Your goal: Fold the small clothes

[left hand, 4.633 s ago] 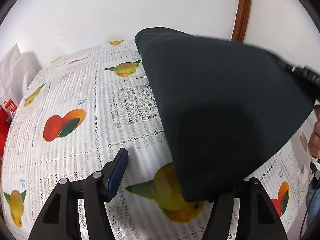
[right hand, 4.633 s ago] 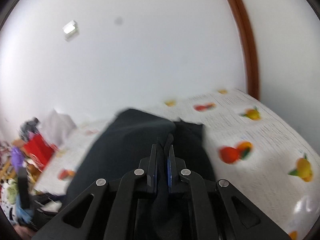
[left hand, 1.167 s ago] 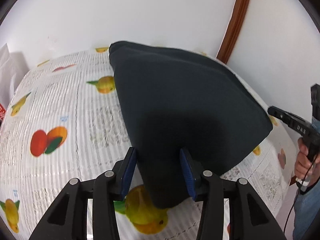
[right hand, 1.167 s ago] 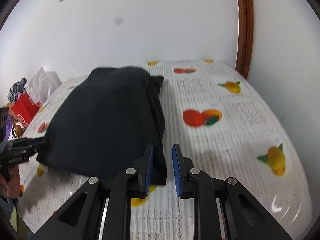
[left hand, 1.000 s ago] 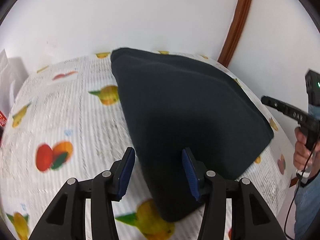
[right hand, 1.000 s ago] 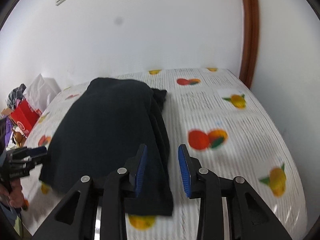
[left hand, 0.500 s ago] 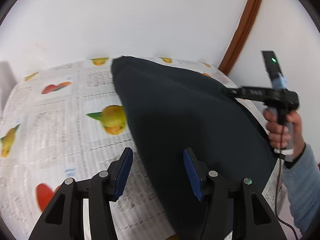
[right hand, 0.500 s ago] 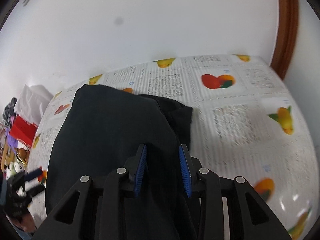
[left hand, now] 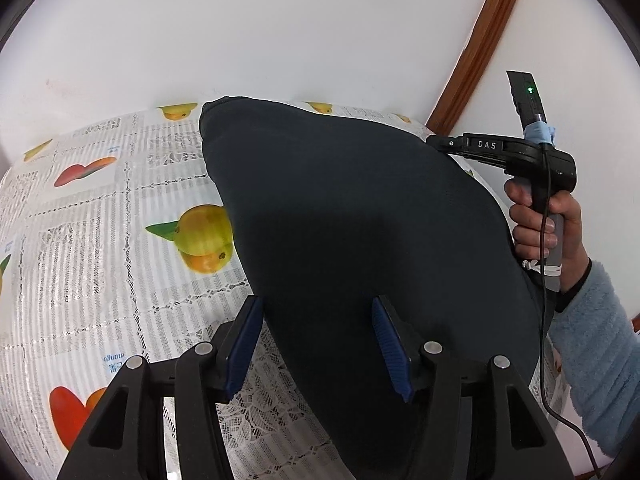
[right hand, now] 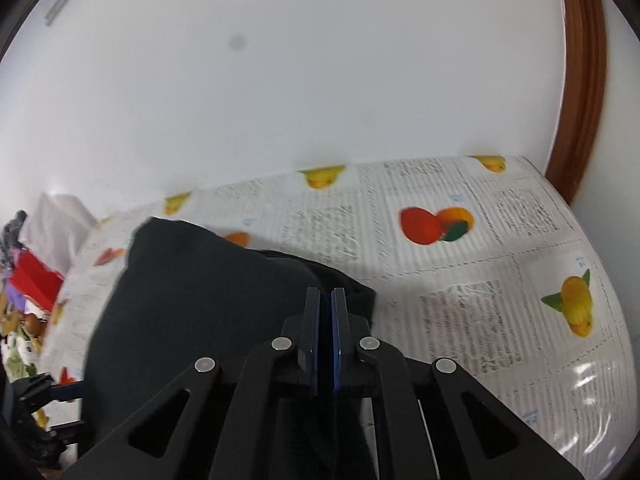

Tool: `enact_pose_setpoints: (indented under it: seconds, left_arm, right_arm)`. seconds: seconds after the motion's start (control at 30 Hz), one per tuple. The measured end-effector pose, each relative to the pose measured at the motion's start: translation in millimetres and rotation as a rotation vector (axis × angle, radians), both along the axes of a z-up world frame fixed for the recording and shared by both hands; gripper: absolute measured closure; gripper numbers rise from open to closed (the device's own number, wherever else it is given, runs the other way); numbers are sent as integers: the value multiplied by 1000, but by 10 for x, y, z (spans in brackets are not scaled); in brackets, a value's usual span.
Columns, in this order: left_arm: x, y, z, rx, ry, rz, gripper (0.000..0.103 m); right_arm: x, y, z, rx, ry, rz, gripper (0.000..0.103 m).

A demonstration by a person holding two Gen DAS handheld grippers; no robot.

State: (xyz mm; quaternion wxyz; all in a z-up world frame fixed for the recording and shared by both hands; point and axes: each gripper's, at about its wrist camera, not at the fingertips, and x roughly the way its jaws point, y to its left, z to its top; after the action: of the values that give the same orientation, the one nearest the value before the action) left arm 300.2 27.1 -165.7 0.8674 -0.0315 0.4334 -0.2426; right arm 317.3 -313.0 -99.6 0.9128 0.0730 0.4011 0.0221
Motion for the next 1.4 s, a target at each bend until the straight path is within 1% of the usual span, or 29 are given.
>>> enact_pose_setpoints:
  seconds: [0.1, 0.13, 0.17, 0.2, 0.27, 0.37, 0.47, 0.5, 0.53, 0.57, 0.6, 0.63, 0.67, 0.73, 0.8, 0.83, 0.87, 0.9, 0.93, 0.97, 1.03, 1.07, 1.1, 1.2, 1.3, 1.4]
  left_arm:
    - [-20, -7, 7, 4, -2, 1, 48]
    - [-23, -11, 8, 7, -4, 2, 48]
    - [-33, -19, 13, 12, -6, 6, 48]
    - [-43, -25, 22, 17, -7, 11, 48]
    - [-69, -30, 44, 25, -11, 22, 48]
    - [-126, -35, 62, 47, -21, 37, 48]
    - [-159, -21, 79, 52, -20, 54, 48]
    - [-172, -7, 82, 49, -17, 62, 48]
    - [-193, 10, 87, 44, -12, 72, 48]
    - [-215, 22, 91, 39, -9, 77, 48]
    - [-236, 37, 93, 34, -8, 87, 47]
    - [-264, 48, 94, 28, -7, 89, 47]
    - [-281, 56, 88, 21, -5, 88, 47]
    - [-327, 61, 75, 6, 6, 86, 47]
    - [-353, 40, 58, 2, 15, 85, 47]
    - [-361, 21, 50, 5, 16, 87, 47]
    - [-378, 12, 47, 10, 18, 91, 47]
    - [-387, 6, 43, 13, 19, 94, 47]
    - [-414, 7, 49, 13, 21, 98, 47]
    - [-438, 14, 54, 15, 23, 102, 47]
    - [-515, 34, 63, 18, 23, 109, 47]
    - [-542, 40, 59, 23, 23, 112, 47]
    - [-568, 46, 54, 29, 24, 117, 47]
    - [-686, 54, 29, 41, 27, 133, 47]
    - [-799, 53, -10, 41, 28, 133, 47]
    - [-912, 16, -35, 51, 34, 131, 47]
  right_arm:
    - [16, -67, -1, 77, 18, 6, 90]
    - [30, -66, -11, 79, 29, 5, 90]
    - [44, -49, -28, 51, 42, 5, 92]
    - [60, 8, -43, 22, 43, 12, 102]
    - [6, 45, -4, -27, 18, 11, 101]
    - [-147, 2, 116, -15, -9, 8, 101]
    - [-391, -21, 226, -49, -28, 11, 98]
    - [-458, -30, 240, -46, -27, 17, 93]
    - [-565, -54, 257, -41, -26, 26, 84]
    - [-676, -80, 269, -37, -28, 29, 79]
    - [-762, -104, 273, -34, -32, 29, 67]
    - [-859, -127, 269, -27, -37, 29, 62]
    - [-927, -140, 255, -17, -37, 32, 61]
    - [-1043, -159, 195, 18, -26, 46, 61]
    - [-1068, -147, 75, 80, 8, 62, 61]
    - [-1047, -134, 20, 96, 22, 72, 63]
    - [-1013, -105, -61, 115, 33, 89, 69]
    - [-1005, -94, -97, 112, 28, 97, 102]
    - [-1004, -102, -117, 92, 12, 84, 100]
    - [-1045, -146, -104, 97, -26, 58, 100]
    - [-1145, -198, -76, 130, -57, 33, 100]
    - [-1187, -195, -65, 124, -66, 22, 100]
    - [-1232, -164, -51, 92, -73, 12, 100]
    - [-1355, -102, -17, -1, -65, -27, 99]
    - [-1512, -142, -58, 4, -28, -45, 96]
    - [-1719, -168, -136, -1, 5, -49, 90]
